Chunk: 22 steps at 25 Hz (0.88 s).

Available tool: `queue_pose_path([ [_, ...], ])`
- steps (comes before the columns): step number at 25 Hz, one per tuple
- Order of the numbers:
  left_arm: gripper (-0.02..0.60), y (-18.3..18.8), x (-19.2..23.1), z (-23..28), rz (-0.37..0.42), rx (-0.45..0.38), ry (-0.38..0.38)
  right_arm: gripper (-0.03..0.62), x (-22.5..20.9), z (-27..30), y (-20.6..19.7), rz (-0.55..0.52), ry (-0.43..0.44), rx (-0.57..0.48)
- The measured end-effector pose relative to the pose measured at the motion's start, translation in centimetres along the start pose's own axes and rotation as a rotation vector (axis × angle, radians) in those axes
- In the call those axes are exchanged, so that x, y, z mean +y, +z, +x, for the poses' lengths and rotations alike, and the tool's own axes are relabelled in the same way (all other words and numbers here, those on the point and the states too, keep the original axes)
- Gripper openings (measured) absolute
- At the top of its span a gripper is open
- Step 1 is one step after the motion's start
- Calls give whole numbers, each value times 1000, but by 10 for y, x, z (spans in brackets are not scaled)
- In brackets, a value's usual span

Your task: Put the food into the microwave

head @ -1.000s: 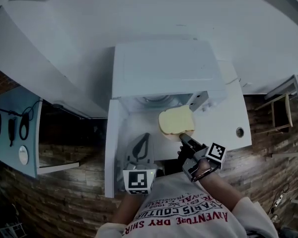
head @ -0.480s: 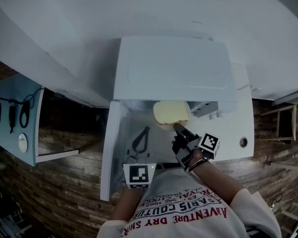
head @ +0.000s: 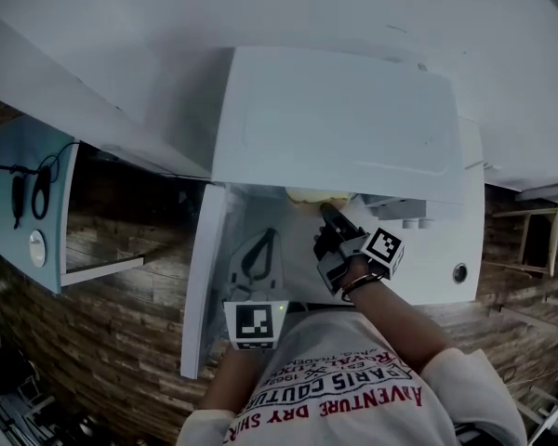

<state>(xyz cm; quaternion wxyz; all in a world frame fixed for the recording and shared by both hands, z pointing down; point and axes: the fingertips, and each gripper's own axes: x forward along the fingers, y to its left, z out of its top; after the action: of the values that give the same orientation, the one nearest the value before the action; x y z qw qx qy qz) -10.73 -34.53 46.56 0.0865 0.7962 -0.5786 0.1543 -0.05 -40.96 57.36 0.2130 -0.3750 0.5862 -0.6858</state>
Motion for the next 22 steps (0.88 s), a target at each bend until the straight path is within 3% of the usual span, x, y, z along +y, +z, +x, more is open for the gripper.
queue_pose_path([
  [8, 8, -12, -2, 7, -20, 39, -11, 21, 0, 27, 15, 26, 15, -41],
  [22, 8, -24, -5, 11, -66, 66, -29, 25, -10, 37, 28, 48, -37, -82],
])
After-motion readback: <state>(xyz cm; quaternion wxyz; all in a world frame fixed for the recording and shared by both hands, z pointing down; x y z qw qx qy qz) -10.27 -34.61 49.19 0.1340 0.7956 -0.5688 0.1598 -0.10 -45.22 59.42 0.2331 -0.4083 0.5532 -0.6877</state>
